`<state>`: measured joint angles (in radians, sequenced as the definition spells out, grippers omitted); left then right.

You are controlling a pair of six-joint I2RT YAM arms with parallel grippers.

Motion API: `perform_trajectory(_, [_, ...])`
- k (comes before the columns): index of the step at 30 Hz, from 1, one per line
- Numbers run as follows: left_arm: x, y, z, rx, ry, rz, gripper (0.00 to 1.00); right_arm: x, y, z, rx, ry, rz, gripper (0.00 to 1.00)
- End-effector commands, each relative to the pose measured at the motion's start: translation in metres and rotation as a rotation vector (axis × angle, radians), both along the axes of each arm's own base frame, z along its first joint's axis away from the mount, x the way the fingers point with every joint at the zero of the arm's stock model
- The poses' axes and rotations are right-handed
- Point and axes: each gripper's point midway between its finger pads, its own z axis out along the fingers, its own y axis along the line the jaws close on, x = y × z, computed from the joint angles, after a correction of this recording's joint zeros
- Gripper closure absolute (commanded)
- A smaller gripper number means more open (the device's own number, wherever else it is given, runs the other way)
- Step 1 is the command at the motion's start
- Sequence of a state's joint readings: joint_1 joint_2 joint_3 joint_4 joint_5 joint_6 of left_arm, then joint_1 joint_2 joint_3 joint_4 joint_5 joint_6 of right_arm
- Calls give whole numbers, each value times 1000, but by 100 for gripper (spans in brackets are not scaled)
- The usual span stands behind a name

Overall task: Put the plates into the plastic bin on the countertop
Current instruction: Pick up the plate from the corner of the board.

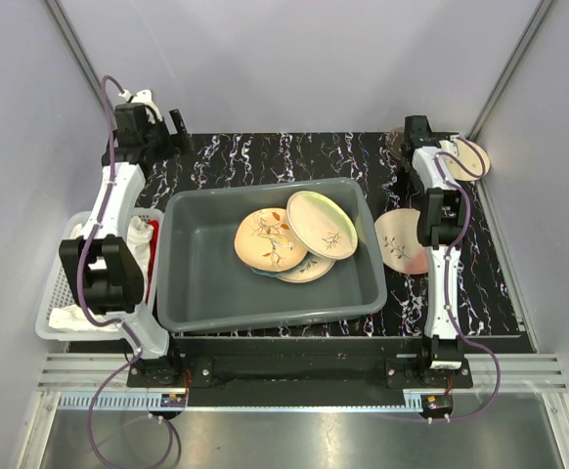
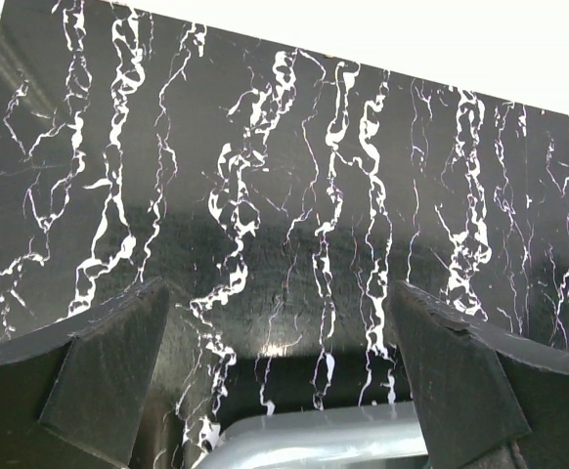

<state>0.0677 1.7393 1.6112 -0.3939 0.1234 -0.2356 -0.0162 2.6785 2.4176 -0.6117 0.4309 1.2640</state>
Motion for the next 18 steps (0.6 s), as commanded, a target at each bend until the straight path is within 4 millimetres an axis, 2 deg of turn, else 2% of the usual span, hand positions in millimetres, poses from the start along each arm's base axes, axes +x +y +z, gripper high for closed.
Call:
perform_trajectory(1, [-15,3,47,18,-125,0,1,23,19,82,54,-220,56,100])
perform_trajectory(2, [-17,2,43,19,-119,1,1,23,20,90,54,-237,62,100])
perform_trajectory(4, [-23,2,49,20,-136,1,1,21,21,117,54,-290,79,100])
perform_trajectory(5, [-24,1,45,16,-130,1,1,19,24,126,47,-305,98,100])
perform_trajectory(6, [-28,1,51,14,-145,1,1,21,26,141,47,-349,120,100])
perform_trajectory(8, [-32,-1,49,8,-149,-2,1,14,30,168,28,-400,160,100])
perform_trajectory(11, [-38,-4,51,0,-165,-11,1,-4,37,193,8,-428,223,100])
perform_trajectory(13, [-42,-6,56,-3,-181,-18,1,-18,63,204,28,-437,300,100])
perform_trajectory(17, [-50,-8,51,-13,-183,-20,1,-42,96,224,-32,-441,498,100])
perform_trajectory(18, [-51,-8,52,-14,-187,-20,1,-48,110,230,-37,-449,575,100])
